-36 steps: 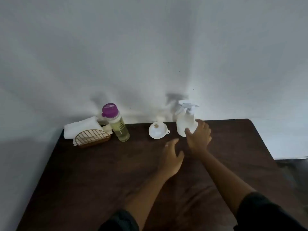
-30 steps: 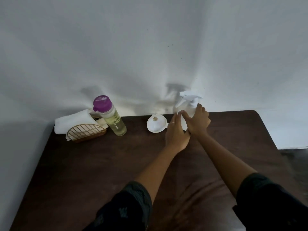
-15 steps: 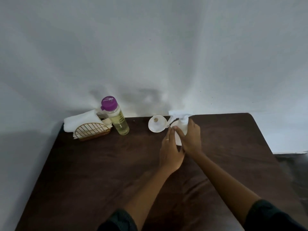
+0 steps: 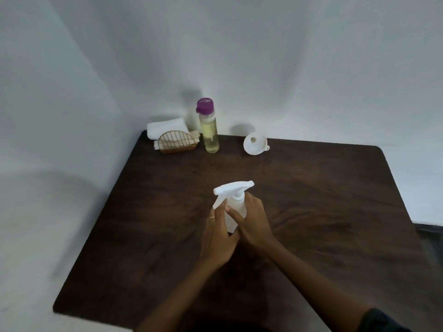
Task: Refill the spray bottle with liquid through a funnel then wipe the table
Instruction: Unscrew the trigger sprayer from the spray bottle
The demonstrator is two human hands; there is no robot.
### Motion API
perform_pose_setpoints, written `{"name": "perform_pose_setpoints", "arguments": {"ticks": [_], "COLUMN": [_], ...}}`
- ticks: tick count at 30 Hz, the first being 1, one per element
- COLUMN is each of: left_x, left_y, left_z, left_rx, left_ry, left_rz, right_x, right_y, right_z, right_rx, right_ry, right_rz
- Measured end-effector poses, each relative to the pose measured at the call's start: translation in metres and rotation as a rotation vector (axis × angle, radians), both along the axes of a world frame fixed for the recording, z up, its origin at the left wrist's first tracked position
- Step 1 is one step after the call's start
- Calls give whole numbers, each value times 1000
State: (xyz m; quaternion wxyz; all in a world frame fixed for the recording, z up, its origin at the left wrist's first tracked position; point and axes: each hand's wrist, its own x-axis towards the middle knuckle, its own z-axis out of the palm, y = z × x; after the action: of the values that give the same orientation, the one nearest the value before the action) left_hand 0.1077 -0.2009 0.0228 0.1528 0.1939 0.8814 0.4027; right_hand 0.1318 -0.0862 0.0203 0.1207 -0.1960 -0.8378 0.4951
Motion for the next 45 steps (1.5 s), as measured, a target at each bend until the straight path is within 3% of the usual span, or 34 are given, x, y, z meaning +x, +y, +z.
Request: {"name": "perform_pose_setpoints", "arguments": {"ticks": [10, 20, 24, 28, 33, 37, 45], "left_x": [47, 50, 48, 48, 50, 49, 49], "left_y": [-58, -64, -64, -64, -64, -63, -61], "left_z": [-9, -5, -3, -2, 4, 6, 11], "left_rx": [2, -110, -113, -145, -103, -103, -144], "left_ry": [-89, -131, -137, -140, -149, -135, -191], "left_rz": [122, 91, 72, 76, 66, 40, 86], "right_x": [46, 50, 47, 48, 50, 49, 42], "right_y": [-58, -63, -70, -73, -66, -61, -58], "right_z": [-12, 2, 23, 33, 28, 31, 47], "right_rx": [55, 47, -128, -89, -30, -110, -54], "right_ry": [-37, -143, -10, 25, -1, -101, -42], "right_rz": [139, 49, -77, -151, -74, 59, -29]}}
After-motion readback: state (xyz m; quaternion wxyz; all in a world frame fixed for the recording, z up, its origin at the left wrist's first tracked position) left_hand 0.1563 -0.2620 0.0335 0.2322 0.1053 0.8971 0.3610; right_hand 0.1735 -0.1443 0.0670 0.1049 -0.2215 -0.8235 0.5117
